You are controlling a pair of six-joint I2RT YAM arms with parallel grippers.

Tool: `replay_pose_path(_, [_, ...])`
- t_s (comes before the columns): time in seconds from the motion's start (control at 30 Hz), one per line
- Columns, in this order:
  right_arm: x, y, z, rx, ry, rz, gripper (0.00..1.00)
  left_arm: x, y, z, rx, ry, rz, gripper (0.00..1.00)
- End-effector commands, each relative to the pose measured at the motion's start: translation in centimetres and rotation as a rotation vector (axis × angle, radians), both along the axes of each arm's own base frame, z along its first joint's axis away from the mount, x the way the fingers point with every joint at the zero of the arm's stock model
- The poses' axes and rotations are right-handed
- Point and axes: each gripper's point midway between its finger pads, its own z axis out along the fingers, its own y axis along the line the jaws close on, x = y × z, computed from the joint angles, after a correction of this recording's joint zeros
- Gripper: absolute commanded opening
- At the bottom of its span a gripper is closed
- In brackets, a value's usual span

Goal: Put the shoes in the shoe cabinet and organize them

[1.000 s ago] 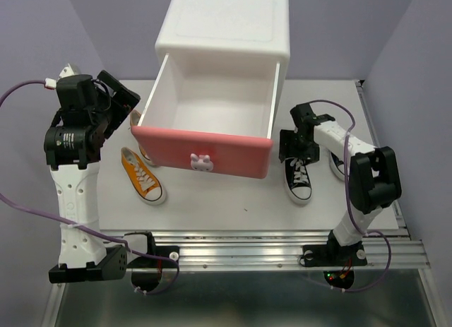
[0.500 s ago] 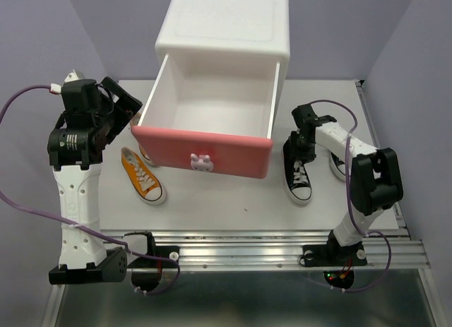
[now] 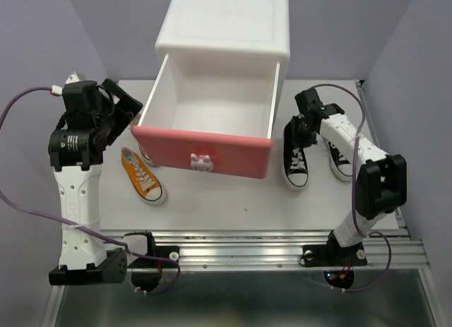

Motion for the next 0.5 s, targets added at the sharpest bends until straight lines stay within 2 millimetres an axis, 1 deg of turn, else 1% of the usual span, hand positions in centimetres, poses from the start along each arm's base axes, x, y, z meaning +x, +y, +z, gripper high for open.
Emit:
replay_pose_path(0.0, [3.2, -0.8, 10.8, 0.022, -0.313, -0.083, 0.01, -0.4, 0.1, 0.5, 0.004, -0.034, 0.000, 0.99])
replay_pose_path(0.03, [3.6, -0.9, 12.9, 0.032, -0.364, -0.108, 0.01, -0.4, 0.1, 0.3, 0.005, -0.029, 0.000, 0.99])
replay_pose_path(0.1, [3.6, -1.6, 15.4, 0.026, -0.421, -0.143, 0.01, -0.3, -0.1, 0.2, -0.001, -0.028, -0.011, 0.99])
replay_pose_path(0.13, [3.4, -1.8, 17.2, 0.035, -0.465, -0.157, 0.01, -0.3, -0.4, 0.2, -0.010, -0.029, -0.027, 0.99])
replay_pose_path(0.17, [3.7, -2.1, 19.7, 0.043, -0.529, -0.187, 0.01, -0.2, -0.4, 0.1, -0.011, -0.028, -0.029, 0.99])
replay_pose_path(0.23, [3.8, -2.7, 22.9, 0.049, -0.607, -0.228, 0.01, 0.1, -0.6, 0.1, -0.013, -0.028, -0.038, 0.99])
replay_pose_path(0.27, [3.9, -3.3, 26.3, 0.054, -0.688, -0.255, 0.01, 0.2, -0.7, 0.1, -0.014, -0.026, -0.043, 0.99])
replay_pose_path(0.37, [4.2, -4.3, 31.7, 0.056, -0.830, -0.300, 0.01, 0.6, -0.9, 0.0, -0.015, -0.025, -0.062, 0.99])
replay_pose_path(0.4, [3.9, -4.6, 35.7, 0.088, -0.927, -0.321, 0.01, 0.7, -0.9, 0.0, -0.013, -0.026, -0.065, 0.99])
replay_pose_path(0.47, [3.9, -5.0, 39.3, 0.110, -1.025, -0.340, 0.01, 1.0, -1.0, -0.1, -0.009, -0.026, -0.071, 0.99])
